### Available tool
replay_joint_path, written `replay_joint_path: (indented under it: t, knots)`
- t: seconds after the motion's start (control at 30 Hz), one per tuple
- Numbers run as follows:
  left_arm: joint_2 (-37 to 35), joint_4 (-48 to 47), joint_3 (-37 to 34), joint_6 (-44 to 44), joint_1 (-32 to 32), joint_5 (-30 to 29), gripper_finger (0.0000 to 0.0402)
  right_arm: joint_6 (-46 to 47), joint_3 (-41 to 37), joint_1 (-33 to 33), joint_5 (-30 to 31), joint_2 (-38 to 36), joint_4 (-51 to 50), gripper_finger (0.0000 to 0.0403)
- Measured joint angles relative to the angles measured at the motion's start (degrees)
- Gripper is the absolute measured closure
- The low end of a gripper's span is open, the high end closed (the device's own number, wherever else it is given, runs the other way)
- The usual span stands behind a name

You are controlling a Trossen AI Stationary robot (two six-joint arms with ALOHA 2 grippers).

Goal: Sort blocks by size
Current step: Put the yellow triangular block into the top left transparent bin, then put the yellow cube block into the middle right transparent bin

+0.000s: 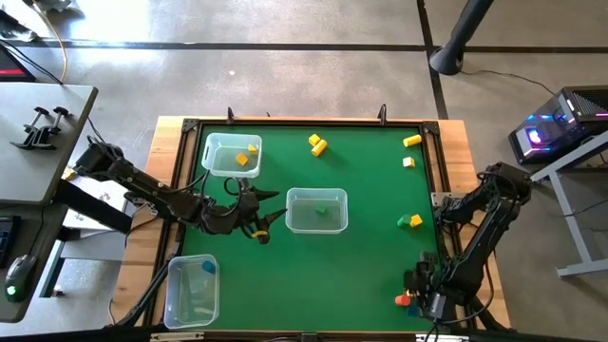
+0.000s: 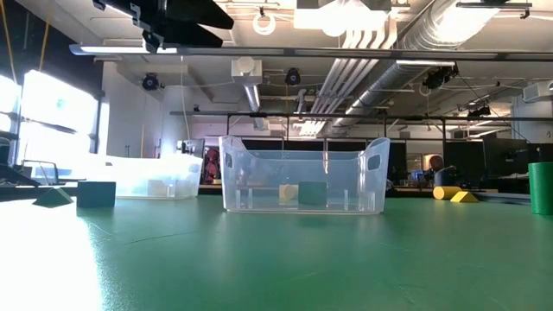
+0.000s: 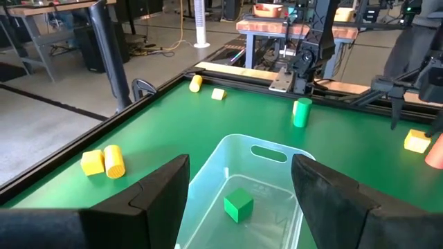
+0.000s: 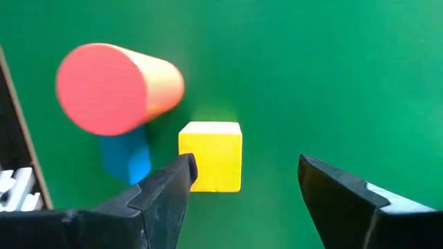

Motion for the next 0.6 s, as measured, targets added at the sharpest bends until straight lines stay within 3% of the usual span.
replay_joint_path:
  t: [0.6]
  knots:
    - [0.0,0.0,0.0,0.0,0.0,0.0,0.0163,1.1,-0.6,-0.4,1.5,-3.3,-3.1,0.0144]
